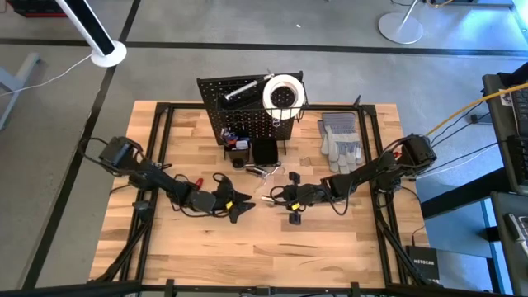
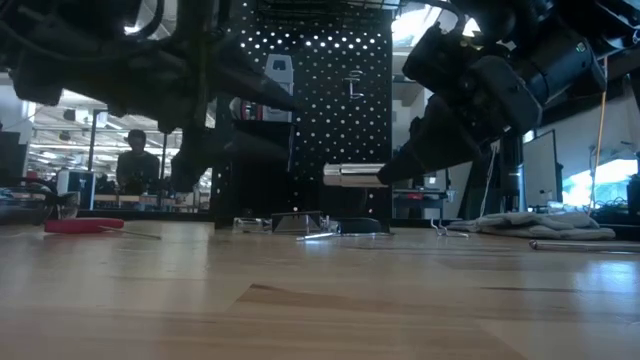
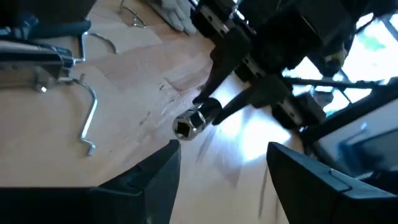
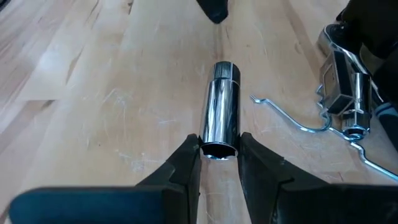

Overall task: Hang tools onto peg board
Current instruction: Put the socket into the right bin on the pegboard

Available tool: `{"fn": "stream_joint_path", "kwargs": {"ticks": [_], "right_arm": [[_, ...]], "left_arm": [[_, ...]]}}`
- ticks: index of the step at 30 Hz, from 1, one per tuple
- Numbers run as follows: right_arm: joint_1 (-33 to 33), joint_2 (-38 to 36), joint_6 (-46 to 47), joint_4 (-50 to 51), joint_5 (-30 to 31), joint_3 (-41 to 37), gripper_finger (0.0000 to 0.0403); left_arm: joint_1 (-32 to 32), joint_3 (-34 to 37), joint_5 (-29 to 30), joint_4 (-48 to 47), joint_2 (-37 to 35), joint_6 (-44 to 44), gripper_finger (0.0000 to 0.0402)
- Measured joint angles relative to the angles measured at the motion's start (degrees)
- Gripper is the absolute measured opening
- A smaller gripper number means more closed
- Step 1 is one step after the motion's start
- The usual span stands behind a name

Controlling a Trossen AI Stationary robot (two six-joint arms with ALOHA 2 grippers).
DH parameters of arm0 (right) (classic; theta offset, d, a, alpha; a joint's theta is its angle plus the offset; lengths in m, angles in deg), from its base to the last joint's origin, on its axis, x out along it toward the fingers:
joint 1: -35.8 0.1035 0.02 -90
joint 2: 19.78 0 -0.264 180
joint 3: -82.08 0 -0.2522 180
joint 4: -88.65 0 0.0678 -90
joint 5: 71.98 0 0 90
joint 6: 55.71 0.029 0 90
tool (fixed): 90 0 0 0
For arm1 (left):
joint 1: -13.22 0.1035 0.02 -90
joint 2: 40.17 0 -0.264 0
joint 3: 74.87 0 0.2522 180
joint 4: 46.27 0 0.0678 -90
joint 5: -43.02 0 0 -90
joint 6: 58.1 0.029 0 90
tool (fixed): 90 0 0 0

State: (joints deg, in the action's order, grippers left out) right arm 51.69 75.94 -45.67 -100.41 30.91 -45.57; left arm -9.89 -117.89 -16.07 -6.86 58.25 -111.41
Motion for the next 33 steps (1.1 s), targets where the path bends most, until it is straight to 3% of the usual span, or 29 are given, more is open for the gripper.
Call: {"fn": "stream_joint_path", "kwargs": {"ticks": [13,22,33], "right_arm": [[3.2,0.0,-5.8,-3.7,0.7,0.0,0.0090],[3.2,0.0,-7.4,-7.1,1.0,0.0,0.0090],[3.2,0.0,-7.4,-7.2,2.8,0.0,0.0090]], "left_arm": [[1.2,-0.6,-0.7,4.8,2.0,-4.8,0.0224],[1.5,-7.6,-4.5,1.4,6.4,0.2,0.0223],[2.1,-8.3,-6.3,-3.1,7.1,2.8,0.0223]]}}
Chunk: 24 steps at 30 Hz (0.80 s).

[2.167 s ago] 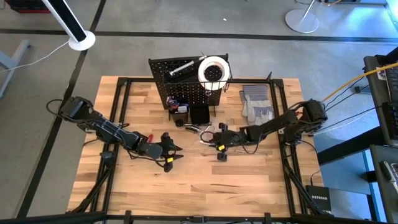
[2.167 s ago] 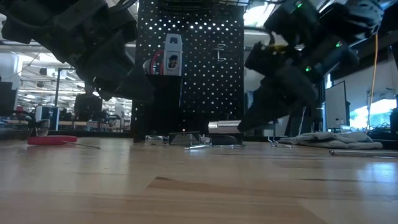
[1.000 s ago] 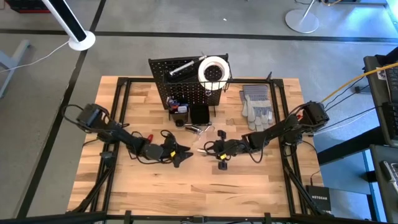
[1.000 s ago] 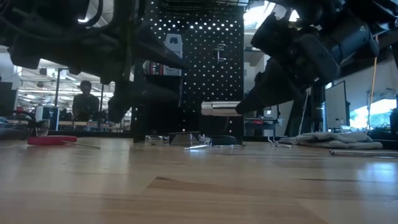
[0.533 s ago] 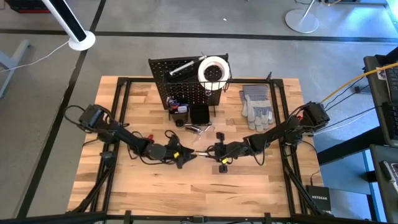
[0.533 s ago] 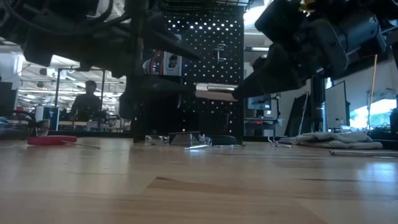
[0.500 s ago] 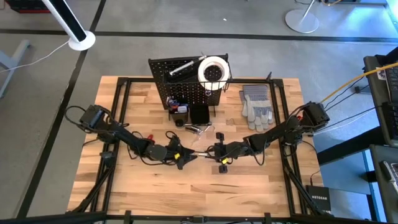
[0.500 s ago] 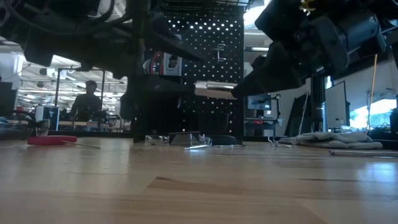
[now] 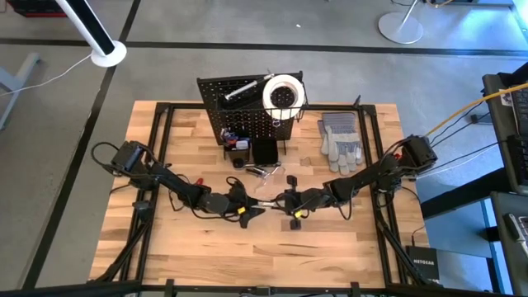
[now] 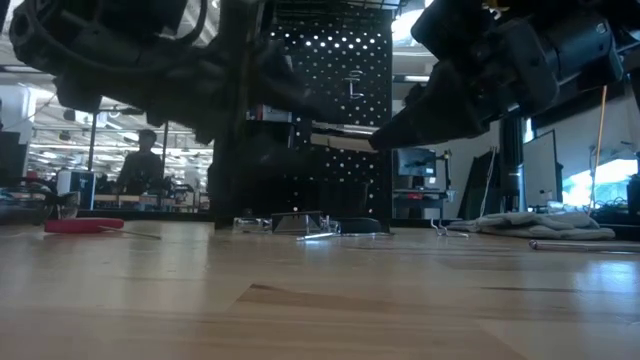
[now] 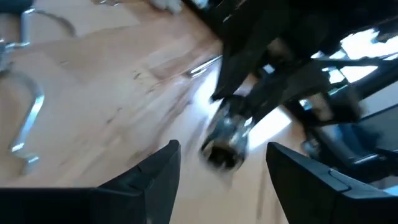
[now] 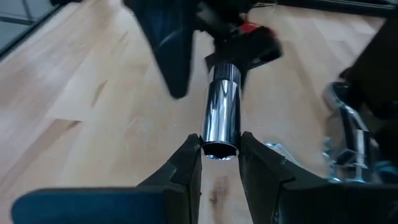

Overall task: Hang tools onto peg board
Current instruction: Put the socket into the right bin on the pegboard

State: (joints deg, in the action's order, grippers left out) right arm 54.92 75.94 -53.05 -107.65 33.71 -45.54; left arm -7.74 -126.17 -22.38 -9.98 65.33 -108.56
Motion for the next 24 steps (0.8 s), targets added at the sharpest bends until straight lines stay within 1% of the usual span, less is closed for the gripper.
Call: {"fn": "stream_joint_path", "kwargs": {"ticks": [3,5,8,10,14,18,21,24], "right_arm": [[-0.1,-1.6,0.0,1.1,2.4,0.0,0.0090],[-0.8,-3.4,0.0,3.5,5.2,0.0,0.0090],[-3.1,-5.5,0.0,6.8,11.1,0.0,0.0090],[-5.7,-6.5,0.3,6.6,13.3,0.0,0.0090],[-12.4,-6.2,3.6,6.3,12.0,0.0,0.0090],[-18.2,-4.8,7.3,5.8,8.7,0.0,0.0090],[-20.6,-4.6,9.4,5.5,6.4,0.0,0.0090],[-21.8,-4.5,9.8,4.6,5.9,0.0,0.0090]], "left_arm": [[-0.4,0.0,0.0,-4.1,-0.1,-0.2,0.0223],[-0.5,0.0,0.0,-6.4,-0.1,-0.4,0.0223],[-0.4,0.0,0.0,-10.5,-0.2,-1.4,0.0223],[-0.4,0.0,0.0,-13.2,-0.2,-2.1,0.0223],[-0.6,0.1,0.1,-18.5,-0.2,-3.4,0.0223],[-0.9,0.0,0.2,-19.4,-0.2,-3.4,0.0223],[-1.2,0.0,0.2,-19.4,-0.2,-2.9,0.0223],[-1.6,0.0,0.2,-19.5,-0.2,-1.9,0.0223]]}}
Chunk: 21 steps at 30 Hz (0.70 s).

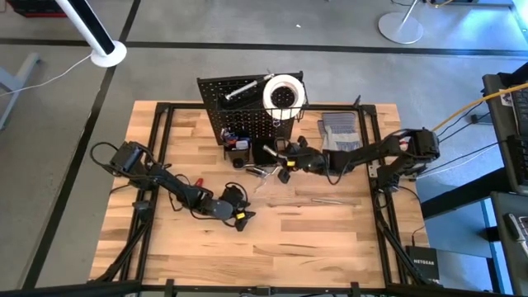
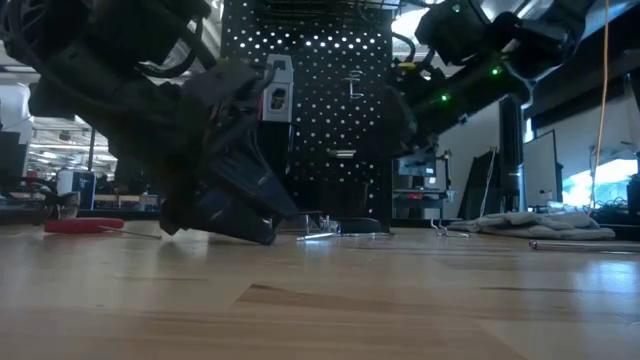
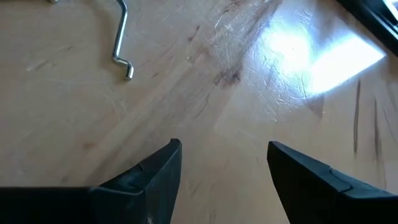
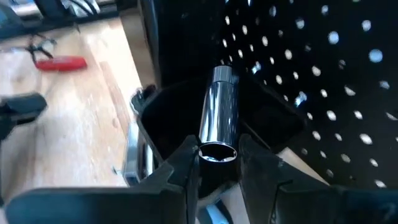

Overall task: Hang tools onto peg board
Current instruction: Put the socket into the right bin on the pegboard, then put the pegboard hook into the right bin on the pegboard

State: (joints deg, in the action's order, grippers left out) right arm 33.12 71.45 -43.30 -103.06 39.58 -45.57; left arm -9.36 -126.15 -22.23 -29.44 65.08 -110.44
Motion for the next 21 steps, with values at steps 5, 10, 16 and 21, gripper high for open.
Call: {"fn": "stream_joint_path", "kwargs": {"ticks": [5,10,16,21], "right_arm": [[-0.9,0.0,0.8,-1.6,-1.7,0.0,0.0097],[-0.8,0.0,1.3,-2.0,-1.4,0.0,0.0131],[-0.8,-0.6,1.3,-1.0,-4.9,0.0,0.0178],[-0.6,-8.7,1.8,11.5,-10.9,0.1,0.0193]], "left_arm": [[-0.1,0.0,0.0,0.0,0.0,0.0,0.0223],[-0.4,0.0,-0.1,0.0,0.0,0.0,0.0223],[-0.4,0.0,-0.2,0.0,0.0,-0.1,0.0223],[-0.7,0.0,-0.2,0.0,0.0,0.3,0.0223]]}}
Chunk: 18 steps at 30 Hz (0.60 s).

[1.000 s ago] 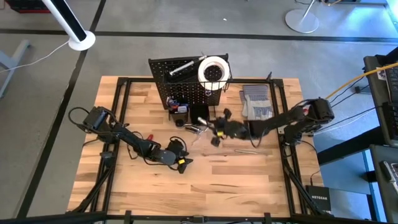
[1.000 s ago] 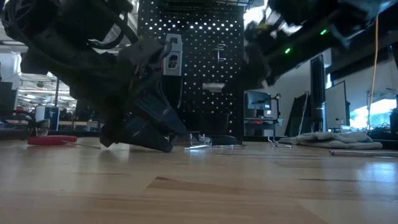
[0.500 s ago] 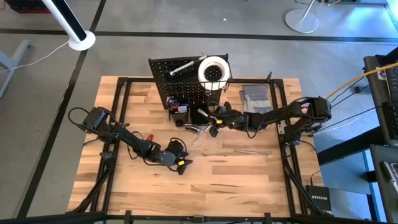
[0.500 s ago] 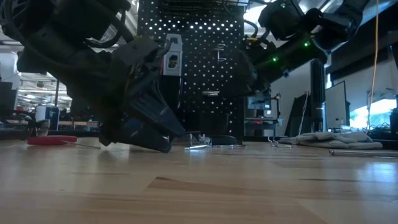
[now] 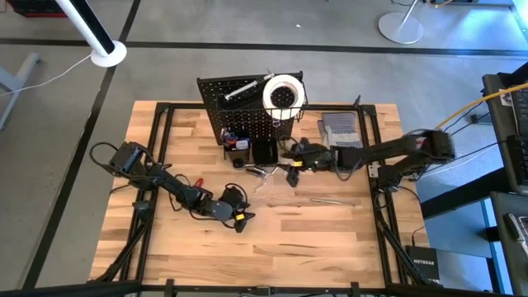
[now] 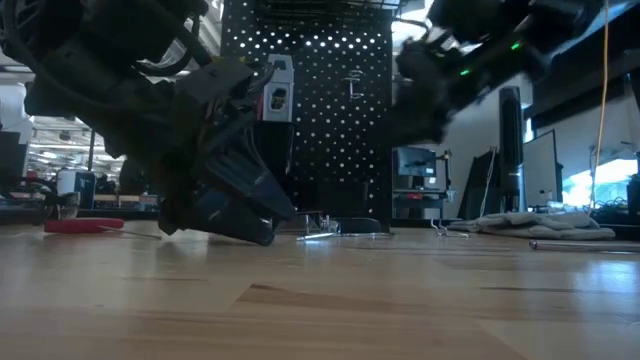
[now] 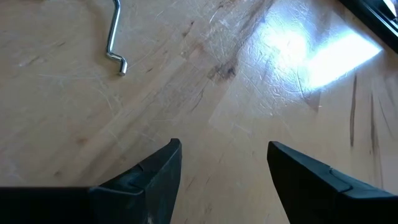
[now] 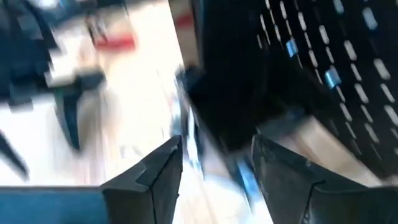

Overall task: Hang tools onto peg board
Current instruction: Put the pegboard hook into the right bin on the pegboard

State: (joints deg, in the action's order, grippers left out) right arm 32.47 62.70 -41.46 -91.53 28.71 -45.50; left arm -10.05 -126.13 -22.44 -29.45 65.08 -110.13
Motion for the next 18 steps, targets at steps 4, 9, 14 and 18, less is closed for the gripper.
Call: {"fn": "stream_joint_path", "kwargs": {"ticks": [4,9,14,18], "right_arm": [[0.0,-7.0,0.5,16.6,0.5,0.0,0.0194],[-0.1,-8.2,-1.6,27.4,4.5,-0.3,0.0194],[-0.1,-5.2,-5.2,26.1,5.9,-3.4,0.0195],[-0.1,-3.1,-4.5,21.7,7.3,-5.6,0.0195]], "left_arm": [[0.0,0.0,-0.1,0.0,0.0,0.2,0.0223],[-0.1,0.0,-0.1,0.0,0.0,0.8,0.0223],[-0.4,0.0,-0.2,0.0,0.0,1.3,0.0223],[-0.4,0.0,-0.2,0.0,0.0,1.5,0.0223]]}}
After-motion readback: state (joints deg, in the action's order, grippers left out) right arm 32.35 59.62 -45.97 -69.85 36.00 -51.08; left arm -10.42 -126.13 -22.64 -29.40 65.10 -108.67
